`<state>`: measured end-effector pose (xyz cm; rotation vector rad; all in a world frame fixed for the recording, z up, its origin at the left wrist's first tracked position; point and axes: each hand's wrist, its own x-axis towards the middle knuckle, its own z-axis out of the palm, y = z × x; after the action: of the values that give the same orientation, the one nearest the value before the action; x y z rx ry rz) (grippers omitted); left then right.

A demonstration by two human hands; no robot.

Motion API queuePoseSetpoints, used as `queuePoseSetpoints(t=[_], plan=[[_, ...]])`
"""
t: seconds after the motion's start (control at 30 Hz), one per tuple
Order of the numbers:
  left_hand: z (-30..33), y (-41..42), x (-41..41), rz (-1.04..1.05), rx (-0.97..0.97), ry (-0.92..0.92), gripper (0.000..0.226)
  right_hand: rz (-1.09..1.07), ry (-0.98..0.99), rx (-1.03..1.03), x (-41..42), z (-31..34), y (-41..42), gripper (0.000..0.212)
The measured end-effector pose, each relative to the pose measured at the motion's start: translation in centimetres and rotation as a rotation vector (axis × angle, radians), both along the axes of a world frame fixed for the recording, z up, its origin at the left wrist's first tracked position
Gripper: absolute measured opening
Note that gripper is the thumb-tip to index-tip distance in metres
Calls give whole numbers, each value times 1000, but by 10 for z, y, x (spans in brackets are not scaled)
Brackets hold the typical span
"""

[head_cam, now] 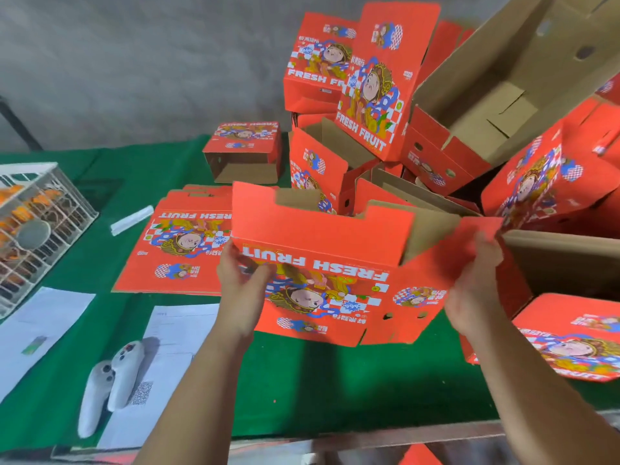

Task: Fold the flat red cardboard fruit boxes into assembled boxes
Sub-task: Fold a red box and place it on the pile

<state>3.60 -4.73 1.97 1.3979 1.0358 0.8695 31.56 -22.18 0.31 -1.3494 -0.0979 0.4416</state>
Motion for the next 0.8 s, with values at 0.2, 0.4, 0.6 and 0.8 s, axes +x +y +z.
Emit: queuePoseSetpoints(t=[0.2, 0.4, 0.6, 0.8], plan=[[-3, -30, -2, -180, 143, 12, 67, 301, 285, 76, -34, 12, 30, 78], [-16, -30, -22, -80, 115, -46, 69, 114, -95, 164, -36, 25, 41, 93], [-18, -27, -39, -200, 192, 190, 89, 204, -540, -45, -27, 21, 43, 53], [-13, -32, -29, -259, 183, 15, 48, 61, -429, -7, -14, 4, 21, 35]])
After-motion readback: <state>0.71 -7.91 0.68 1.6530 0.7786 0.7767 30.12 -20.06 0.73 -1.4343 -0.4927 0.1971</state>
